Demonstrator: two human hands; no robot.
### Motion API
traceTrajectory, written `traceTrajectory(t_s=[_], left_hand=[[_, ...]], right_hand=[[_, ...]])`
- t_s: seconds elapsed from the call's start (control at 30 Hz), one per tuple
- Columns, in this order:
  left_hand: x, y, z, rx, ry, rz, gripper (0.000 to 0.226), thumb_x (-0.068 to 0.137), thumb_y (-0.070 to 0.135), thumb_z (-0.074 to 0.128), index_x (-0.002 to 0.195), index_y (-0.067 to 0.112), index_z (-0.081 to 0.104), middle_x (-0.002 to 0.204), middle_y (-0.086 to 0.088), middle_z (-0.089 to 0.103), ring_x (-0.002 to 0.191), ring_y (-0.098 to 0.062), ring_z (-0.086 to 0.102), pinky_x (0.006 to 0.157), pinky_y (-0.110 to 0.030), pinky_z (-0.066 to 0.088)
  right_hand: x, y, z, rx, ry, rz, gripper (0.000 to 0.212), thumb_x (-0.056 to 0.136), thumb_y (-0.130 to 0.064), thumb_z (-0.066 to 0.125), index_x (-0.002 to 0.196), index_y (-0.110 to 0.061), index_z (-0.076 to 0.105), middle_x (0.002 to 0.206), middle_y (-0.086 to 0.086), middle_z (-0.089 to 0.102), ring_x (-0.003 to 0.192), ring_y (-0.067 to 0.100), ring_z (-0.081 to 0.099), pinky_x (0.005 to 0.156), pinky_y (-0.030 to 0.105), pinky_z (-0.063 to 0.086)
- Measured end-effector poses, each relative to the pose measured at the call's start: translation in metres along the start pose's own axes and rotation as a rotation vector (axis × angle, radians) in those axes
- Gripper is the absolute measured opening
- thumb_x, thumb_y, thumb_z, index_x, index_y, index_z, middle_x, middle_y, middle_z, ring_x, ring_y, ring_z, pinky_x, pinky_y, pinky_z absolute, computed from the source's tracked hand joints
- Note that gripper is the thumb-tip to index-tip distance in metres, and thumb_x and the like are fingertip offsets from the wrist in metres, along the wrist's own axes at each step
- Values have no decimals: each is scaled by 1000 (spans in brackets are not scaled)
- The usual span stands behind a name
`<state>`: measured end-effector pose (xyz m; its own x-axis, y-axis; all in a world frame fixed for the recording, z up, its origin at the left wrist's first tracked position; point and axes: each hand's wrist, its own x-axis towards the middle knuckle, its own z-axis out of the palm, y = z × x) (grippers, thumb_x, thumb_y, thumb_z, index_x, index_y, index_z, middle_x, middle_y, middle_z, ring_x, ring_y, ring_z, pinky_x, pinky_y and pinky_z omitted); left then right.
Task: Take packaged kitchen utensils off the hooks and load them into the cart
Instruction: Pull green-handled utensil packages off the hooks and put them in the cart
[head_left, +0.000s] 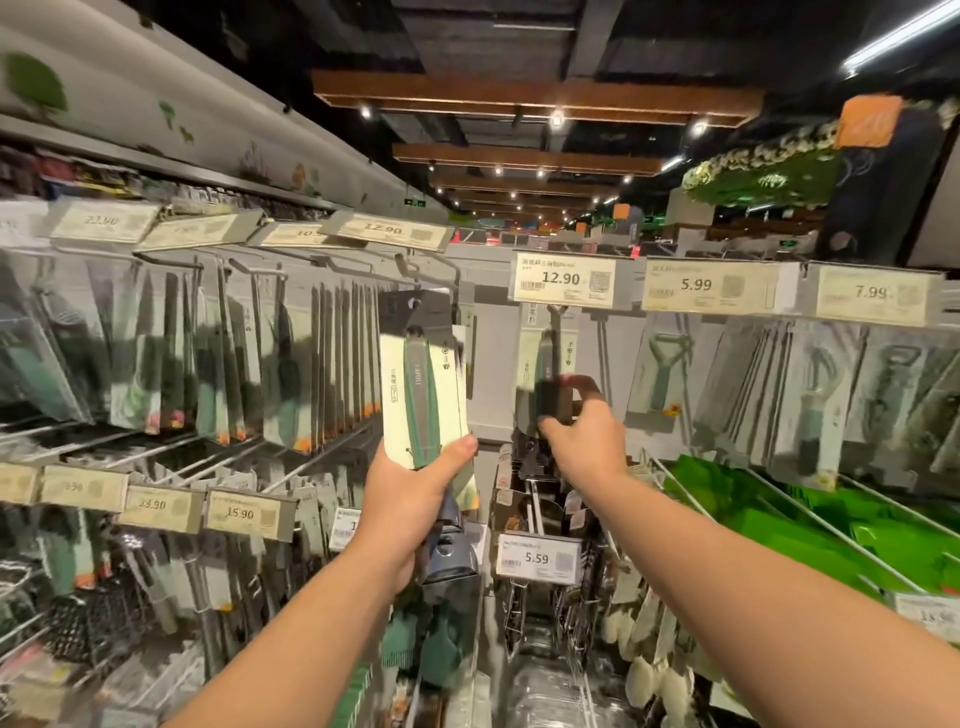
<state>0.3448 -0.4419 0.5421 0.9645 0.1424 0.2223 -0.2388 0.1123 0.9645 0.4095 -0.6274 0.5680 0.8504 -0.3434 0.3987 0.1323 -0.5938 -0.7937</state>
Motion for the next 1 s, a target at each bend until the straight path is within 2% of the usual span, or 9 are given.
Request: traceTrajectory(t_s=[0.2,0.3,0.43,0.5,0.6,0.67,0.77,0.87,1.0], left_hand=[[-2,6,-10,-66,-30,-33,35,87,34,84,106,38,55,102,20,67,85,9,59,68,-13,41],[-6,8,-22,-117,-37,-47,44,88,34,82,114,31,47,97,22,58,83,8,52,91,-23,43],[-10,9,-36,-109,-54,-52,43,88,30,83,116,29,49,96,21,61,85,7,55,95,-26,44],[-10,7,-39,-86,-38,-41,44,87,28,85,118,32,54,101,19,67,88,6,61,90,-24,51],[-10,5,-40,-3,-27,-24,48,87,26,85,126,29,58,107,14,72,94,-1,67,77,-19,49],[-8,6,-38,49,-21,-17,43,90,18,80,128,26,62,108,8,76,97,-8,71,73,-21,51],[-7,9,-33,110,-6,-17,25,101,13,62,124,19,57,101,1,69,89,-10,66,67,-25,50],[-9,8,-34,115,-28,-47,41,104,21,57,144,24,47,126,0,66,110,-17,66,87,-36,58],[-15,4,-52,100,-93,-77,46,94,11,68,132,27,49,119,2,69,105,-14,68,81,-34,58]], right_hand=[[-8,-5,5,11,10,9,33,92,-19,69,121,-22,54,103,8,67,88,25,67,77,43,62],[-21,-6,8,-40,23,28,30,93,-22,68,119,-22,54,110,8,64,89,26,66,74,39,58],[-46,-19,12,-108,108,-62,36,96,-20,63,130,-16,54,126,3,49,96,14,53,81,25,42],[-63,-33,17,-57,62,-178,28,96,-22,63,123,-19,59,116,-3,55,89,8,54,81,24,49],[-90,-61,26,84,-59,-260,8,93,-34,63,97,-28,59,91,-4,59,79,11,57,78,40,57],[-104,-78,31,54,-92,-320,19,87,-44,66,90,-29,55,83,-8,54,78,11,54,74,38,54],[-116,-94,36,-61,-112,-347,41,76,-52,74,92,-27,46,90,-10,48,83,10,48,73,32,47],[-119,-99,41,-71,-108,-271,50,70,-44,80,94,-27,39,96,-8,51,90,15,53,72,35,51],[-122,-100,43,-30,-177,-196,47,76,-33,79,98,-24,39,100,-5,58,94,18,62,69,39,55]])
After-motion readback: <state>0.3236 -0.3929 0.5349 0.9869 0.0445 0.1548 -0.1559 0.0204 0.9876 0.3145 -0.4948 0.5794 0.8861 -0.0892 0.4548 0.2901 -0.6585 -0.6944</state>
